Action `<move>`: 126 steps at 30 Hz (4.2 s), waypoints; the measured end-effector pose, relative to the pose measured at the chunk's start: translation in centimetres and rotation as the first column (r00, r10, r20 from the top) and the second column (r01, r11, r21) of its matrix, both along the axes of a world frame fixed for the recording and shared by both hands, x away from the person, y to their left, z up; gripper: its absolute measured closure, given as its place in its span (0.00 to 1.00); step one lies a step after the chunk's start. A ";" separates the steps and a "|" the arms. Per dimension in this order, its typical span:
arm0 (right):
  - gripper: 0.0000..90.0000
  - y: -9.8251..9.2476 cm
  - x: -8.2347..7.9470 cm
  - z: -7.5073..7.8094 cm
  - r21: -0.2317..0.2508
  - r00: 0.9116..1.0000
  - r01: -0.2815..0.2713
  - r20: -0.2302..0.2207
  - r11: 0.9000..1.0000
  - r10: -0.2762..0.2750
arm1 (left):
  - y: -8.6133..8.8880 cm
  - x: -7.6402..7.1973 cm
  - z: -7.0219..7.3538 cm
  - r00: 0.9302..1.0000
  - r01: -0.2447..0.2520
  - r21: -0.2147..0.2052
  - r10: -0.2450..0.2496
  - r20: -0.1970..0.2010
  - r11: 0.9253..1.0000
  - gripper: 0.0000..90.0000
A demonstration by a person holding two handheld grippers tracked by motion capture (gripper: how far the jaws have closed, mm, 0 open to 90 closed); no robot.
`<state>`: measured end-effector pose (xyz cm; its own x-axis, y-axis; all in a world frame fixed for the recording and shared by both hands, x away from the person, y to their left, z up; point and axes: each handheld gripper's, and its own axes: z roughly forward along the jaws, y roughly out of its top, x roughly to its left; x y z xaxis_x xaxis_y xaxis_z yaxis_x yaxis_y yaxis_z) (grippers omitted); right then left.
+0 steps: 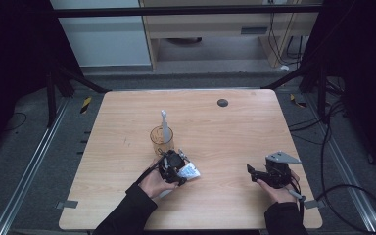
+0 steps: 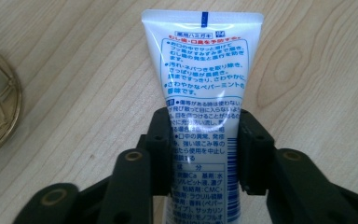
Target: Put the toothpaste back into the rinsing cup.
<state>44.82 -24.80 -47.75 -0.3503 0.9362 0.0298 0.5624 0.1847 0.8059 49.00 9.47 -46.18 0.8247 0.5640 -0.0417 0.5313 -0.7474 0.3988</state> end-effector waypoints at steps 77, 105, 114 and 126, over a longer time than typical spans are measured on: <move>0.15 -0.3 0.0 -0.8 -0.022 0.999 0.032 0.033 0.999 -0.031 | 12.6 4.1 11.6 0.670 -0.350 -0.599 0.639 0.377 0.720 0.77; 0.14 -0.2 0.3 -1.0 -0.032 0.999 0.027 0.046 0.999 -0.026 | 8.5 7.8 9.3 0.686 -0.270 -0.667 0.625 0.373 0.695 0.77; 0.14 -0.2 0.3 -1.0 -0.024 0.999 0.027 0.040 0.999 -0.026 | 8.0 8.2 7.6 0.708 -0.275 -0.657 0.610 0.356 0.702 0.77; 0.14 -0.2 0.4 -1.1 -0.036 0.999 0.024 0.040 0.999 -0.022 | 7.8 8.2 5.4 0.735 -0.274 -0.644 0.587 0.338 0.714 0.76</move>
<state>45.20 -25.00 -48.90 -0.3290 0.9442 -0.0177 0.5343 0.2016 0.8209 57.22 17.24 -40.75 0.4776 0.8713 -0.1133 0.3487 -0.0696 0.9346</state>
